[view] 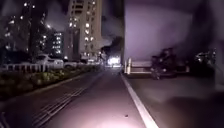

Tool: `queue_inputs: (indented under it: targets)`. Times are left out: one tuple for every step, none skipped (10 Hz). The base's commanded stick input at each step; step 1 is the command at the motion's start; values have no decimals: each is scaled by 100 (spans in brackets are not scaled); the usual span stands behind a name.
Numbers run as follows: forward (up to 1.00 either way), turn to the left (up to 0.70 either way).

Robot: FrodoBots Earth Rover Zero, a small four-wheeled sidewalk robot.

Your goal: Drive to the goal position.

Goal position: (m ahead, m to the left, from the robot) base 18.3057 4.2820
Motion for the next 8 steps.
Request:
queue_inputs:
  targets:
    - [45,0]
    - [45,0]
    - [45,0]
    - [45,0]
    - [45,0]
    - [45,0]
    - [45,0]
    - [45,0]
